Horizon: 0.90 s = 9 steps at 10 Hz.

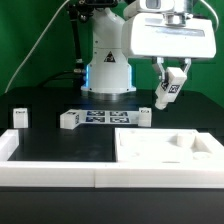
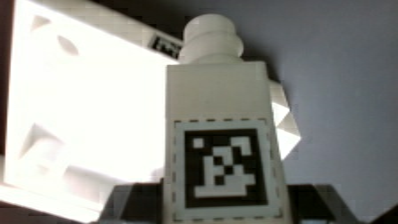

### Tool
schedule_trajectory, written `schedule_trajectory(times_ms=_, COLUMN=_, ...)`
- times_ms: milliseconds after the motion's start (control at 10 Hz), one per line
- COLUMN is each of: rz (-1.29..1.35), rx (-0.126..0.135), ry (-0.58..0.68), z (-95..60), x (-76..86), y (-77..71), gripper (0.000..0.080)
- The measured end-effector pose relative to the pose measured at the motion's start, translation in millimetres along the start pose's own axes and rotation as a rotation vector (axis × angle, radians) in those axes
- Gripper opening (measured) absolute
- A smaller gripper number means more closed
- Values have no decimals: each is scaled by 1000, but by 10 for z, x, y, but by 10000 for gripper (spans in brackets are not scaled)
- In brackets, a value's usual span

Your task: Assemble one leg

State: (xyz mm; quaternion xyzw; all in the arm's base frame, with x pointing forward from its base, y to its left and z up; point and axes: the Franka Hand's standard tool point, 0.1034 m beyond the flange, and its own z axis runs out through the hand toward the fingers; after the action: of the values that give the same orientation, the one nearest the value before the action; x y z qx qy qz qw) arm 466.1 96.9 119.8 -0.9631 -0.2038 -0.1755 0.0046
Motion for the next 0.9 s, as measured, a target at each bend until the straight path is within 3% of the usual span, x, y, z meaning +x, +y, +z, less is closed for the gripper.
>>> schedule_trajectory(times_ms=100, rz=7, rx=0, ry=24, z=-37, x=125, y=-19, gripper=292)
schedule_trajectory(times_ms=500, rz=26, rx=0, ry=19, z=-20, x=108, y=-7, gripper=292)
schedule_trajectory(times_ms=900, rz=214, rx=-3, ry=3, z=105, x=289, y=239, gripper=292)
